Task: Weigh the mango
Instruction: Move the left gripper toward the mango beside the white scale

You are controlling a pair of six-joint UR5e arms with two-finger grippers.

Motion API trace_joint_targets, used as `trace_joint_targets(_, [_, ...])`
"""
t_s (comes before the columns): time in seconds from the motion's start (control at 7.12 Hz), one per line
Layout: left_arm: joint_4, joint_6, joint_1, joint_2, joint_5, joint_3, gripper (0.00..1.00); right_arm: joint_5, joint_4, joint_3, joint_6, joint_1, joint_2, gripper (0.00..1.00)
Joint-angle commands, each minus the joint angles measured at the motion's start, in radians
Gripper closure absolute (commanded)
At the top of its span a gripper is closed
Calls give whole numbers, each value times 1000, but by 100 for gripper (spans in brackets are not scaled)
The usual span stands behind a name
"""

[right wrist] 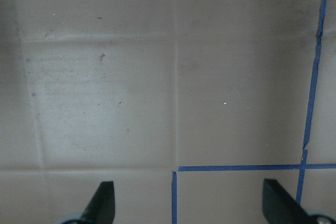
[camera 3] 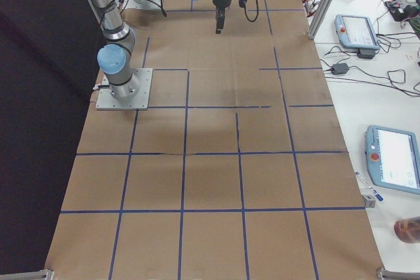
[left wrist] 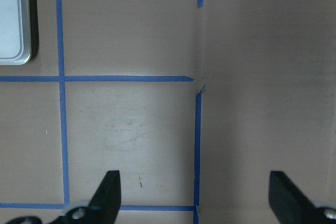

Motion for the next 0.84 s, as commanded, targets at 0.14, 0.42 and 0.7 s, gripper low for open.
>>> trace_joint_targets(0.14, [-1,15,27,-25,-3,23,0,0,0,0,0,0,0,0])
trace_joint_targets(0.42, [-5,143,221,-90,69,71,0,0,0,0,0,0,0,0])
trace_joint_targets(0.7, [10,308,400,-262,66,197,0,0,0,0,0,0,0,0])
